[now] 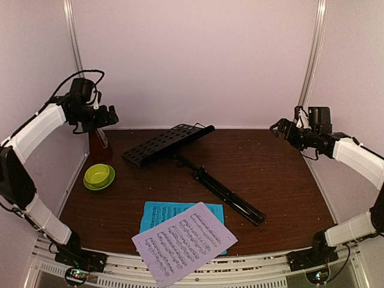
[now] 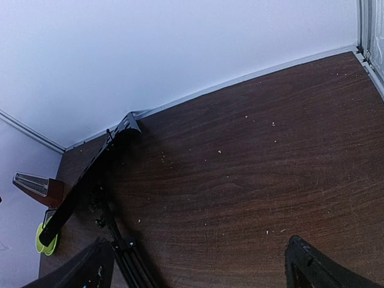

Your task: Set up the instrument practice props

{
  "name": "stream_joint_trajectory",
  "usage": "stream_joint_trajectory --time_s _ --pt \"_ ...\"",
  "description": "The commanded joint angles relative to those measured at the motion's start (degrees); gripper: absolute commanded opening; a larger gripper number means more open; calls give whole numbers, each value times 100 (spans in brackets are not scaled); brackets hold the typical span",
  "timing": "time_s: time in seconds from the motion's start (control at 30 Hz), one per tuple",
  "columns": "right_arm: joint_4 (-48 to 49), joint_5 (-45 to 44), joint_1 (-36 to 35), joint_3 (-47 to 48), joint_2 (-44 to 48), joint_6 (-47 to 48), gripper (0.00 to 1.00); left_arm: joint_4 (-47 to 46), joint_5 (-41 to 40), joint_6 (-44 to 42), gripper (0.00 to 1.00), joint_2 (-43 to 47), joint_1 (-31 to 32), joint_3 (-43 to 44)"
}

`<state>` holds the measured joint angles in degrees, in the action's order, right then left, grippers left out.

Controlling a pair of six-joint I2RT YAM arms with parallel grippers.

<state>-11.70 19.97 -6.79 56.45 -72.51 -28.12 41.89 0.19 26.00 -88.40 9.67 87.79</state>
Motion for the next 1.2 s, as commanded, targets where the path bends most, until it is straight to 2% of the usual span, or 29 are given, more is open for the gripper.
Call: stream_joint_trajectory --time_s 0.0,0.33,0.57,0.83,1.17 --pt "337 147 40 350 -333 241 100 -361 496 -281 98 -605 147 611" --pt "756 57 221 580 -661 222 100 143 1332 -1346 98 -2275 654 2484" --pt "1214 801 664 526 -825 -13 100 619 1600 -1944 98 -3253 1166 3534" --pt "1182 757 730 662 -809 174 100 712 2046 -2197 98 -3827 1680 3844" --pt "783 1119 731 1063 -980 135 100 798 1763 -2144 92 -4290 2148 3855"
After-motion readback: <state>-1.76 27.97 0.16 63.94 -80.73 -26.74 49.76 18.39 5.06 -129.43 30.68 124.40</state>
